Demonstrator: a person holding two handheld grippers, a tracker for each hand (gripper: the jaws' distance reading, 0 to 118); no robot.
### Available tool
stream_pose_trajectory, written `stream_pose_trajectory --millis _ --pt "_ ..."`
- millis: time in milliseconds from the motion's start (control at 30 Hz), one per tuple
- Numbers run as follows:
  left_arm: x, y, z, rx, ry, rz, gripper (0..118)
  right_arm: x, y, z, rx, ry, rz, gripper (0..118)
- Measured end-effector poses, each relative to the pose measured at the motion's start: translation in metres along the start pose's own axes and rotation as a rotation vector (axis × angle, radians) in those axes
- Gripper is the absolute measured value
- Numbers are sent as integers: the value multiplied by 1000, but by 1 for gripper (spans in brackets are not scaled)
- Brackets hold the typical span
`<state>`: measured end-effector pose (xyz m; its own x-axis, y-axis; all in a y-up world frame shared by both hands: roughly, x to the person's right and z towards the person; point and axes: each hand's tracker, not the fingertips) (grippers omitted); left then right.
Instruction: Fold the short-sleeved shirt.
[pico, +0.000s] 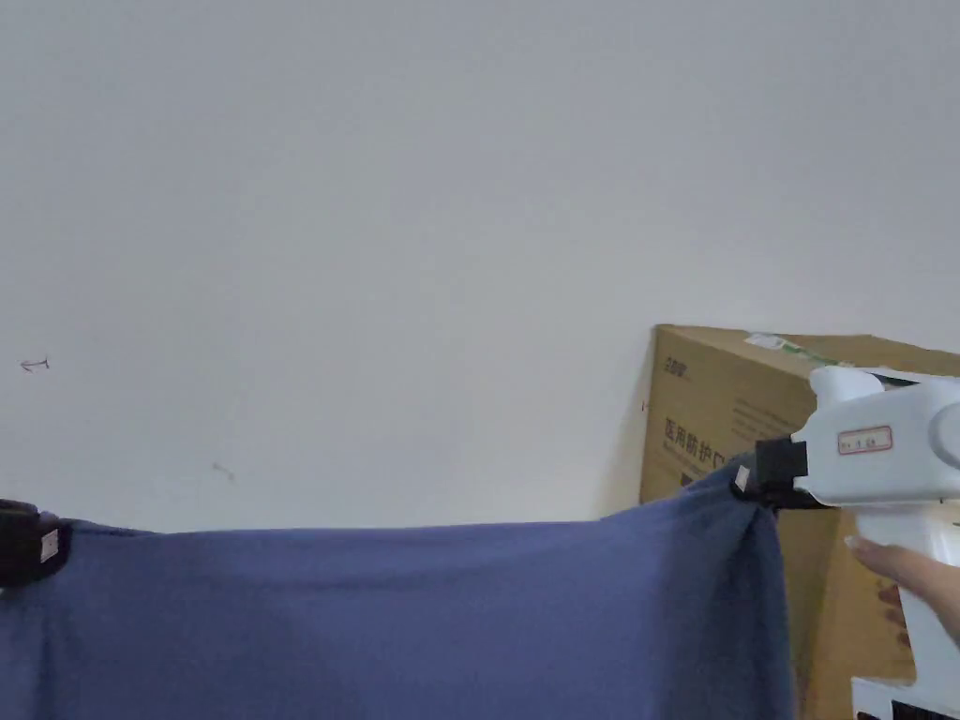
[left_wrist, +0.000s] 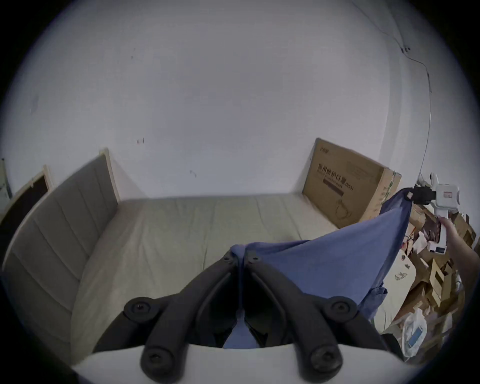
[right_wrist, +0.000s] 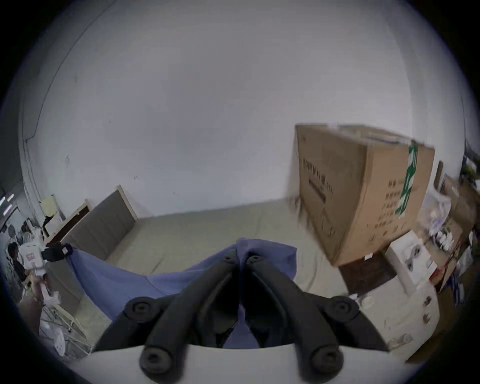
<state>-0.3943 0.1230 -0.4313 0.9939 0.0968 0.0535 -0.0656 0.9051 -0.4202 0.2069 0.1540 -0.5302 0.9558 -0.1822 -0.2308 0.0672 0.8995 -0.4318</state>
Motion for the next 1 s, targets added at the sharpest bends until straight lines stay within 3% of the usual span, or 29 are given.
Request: stream_pose_trajectory --millis 133,200,333,533,633,833,1000 --pt "7 43 12 66 21 -15 2 -21 49 10 68 -10 52 1" --pt "7 63 7 87 37 -16 2 -31 75 5 88 -59 69 1" --pt "-16 103 -28 138 61 14 2 -43 127 -21 157 -103 56 1" --pt "-6 142 -73 178 139 -52 2 -71 180 -65 246 -188 171 1" --pt "-16 159 -103 200 164 -53 2 -78 196 -89 265 -203 180 1" --pt "-14 166 -138 250 203 -34 2 -84 203 -129 290 -231 200 1" --pt "-28 125 -189 166 224 -14 2 -68 142 -181 205 -214 175 1"
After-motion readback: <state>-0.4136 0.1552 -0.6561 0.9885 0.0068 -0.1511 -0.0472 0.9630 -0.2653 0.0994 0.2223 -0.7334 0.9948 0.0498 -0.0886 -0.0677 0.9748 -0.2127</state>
